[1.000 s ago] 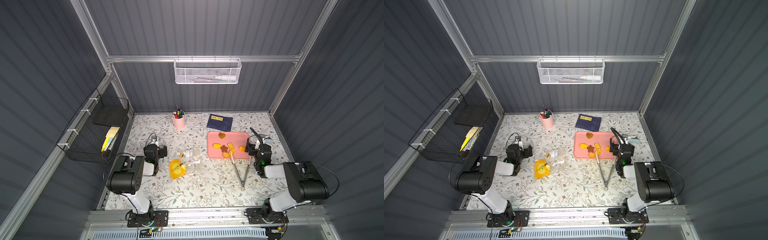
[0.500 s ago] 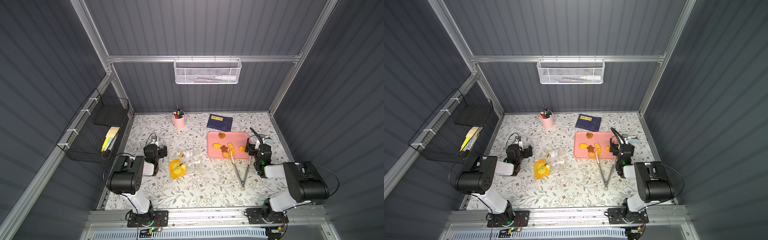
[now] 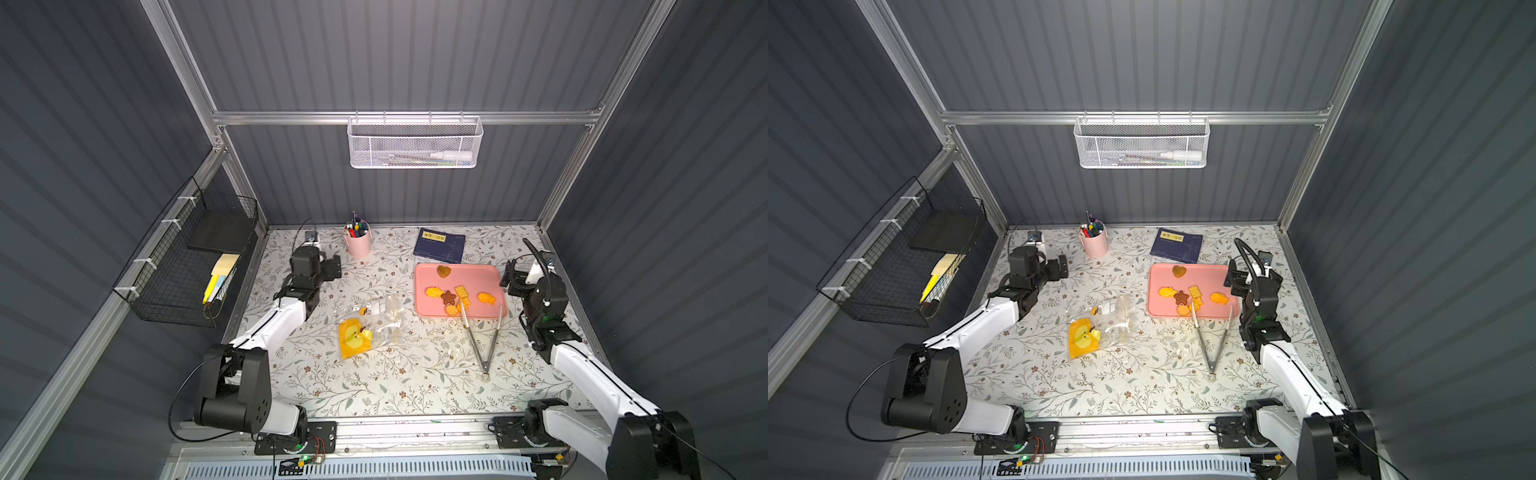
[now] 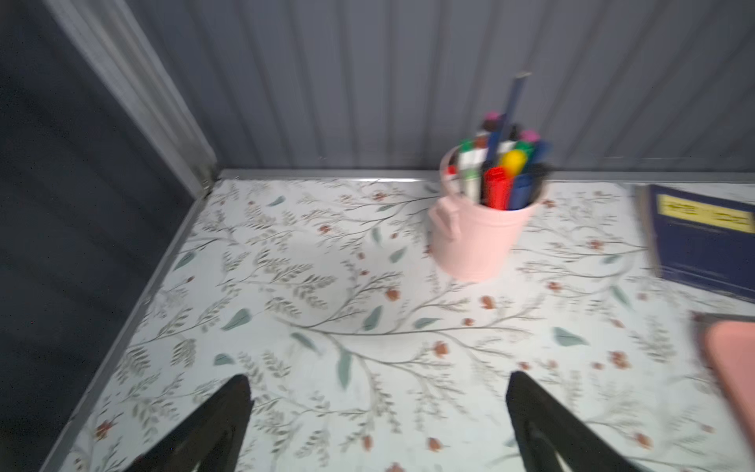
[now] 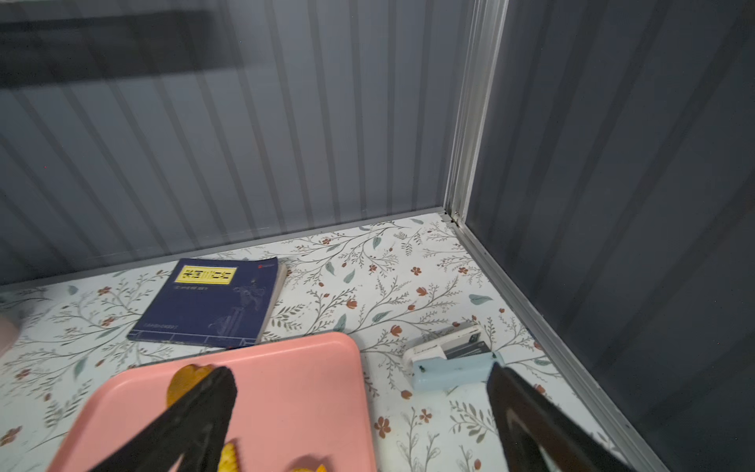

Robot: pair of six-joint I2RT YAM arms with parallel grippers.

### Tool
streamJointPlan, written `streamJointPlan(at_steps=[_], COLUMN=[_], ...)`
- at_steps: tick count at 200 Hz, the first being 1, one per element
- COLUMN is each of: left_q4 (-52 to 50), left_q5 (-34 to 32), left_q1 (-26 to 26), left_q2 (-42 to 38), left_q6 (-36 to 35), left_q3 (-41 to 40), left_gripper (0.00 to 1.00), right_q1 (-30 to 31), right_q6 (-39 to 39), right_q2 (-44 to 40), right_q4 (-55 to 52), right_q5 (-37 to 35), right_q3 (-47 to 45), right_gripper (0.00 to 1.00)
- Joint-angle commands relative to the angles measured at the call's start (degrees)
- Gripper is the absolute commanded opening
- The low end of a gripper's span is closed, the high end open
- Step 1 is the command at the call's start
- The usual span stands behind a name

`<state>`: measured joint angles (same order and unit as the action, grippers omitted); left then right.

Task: Put the cookies into a resealable bag to prevent moisture
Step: Pick up the ziploc bag from the center of the board.

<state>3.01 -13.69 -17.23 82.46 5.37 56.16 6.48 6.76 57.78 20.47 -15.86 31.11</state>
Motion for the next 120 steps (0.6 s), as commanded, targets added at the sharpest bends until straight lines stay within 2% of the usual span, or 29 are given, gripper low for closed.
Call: streamJointPlan(at_steps=[1, 28, 50, 79, 120], left_q4=[-24.69, -36.65, -46.62, -54.77, -63.07], left_q5=[-0.08, -2.72, -4.37, -4.51, -6.53], left_q1=[-7.24, -17.88, -23.65, -27.51, -28.02], left_q2=[1.76, 6.77, 13.16, 20.33, 27.82], left_q6=[7.81, 14.70, 18.67, 22.15, 24.38], left_q3=[3.68, 10.82, 18.11, 26.08, 32.68], left_gripper=[0.99, 0.99, 0.99, 0.99, 0.92], right_q1=[1.31, 1.94, 2.32, 2.73, 3.27], right_q6=[5.90, 9.14, 10.63, 11.08, 11.10], right_q2=[-1.88, -2.28, -1.75, -1.86, -2.32], right_q4=[-18.38, -28.24, -32.95, -35.29, -36.39], right_q5=[0.07, 2.59, 2.96, 3.33, 3.47], right_q3=[2.25, 5.18, 6.49, 7.21, 7.55], right_gripper=[0.99, 0.99, 0.99, 0.99, 0.99])
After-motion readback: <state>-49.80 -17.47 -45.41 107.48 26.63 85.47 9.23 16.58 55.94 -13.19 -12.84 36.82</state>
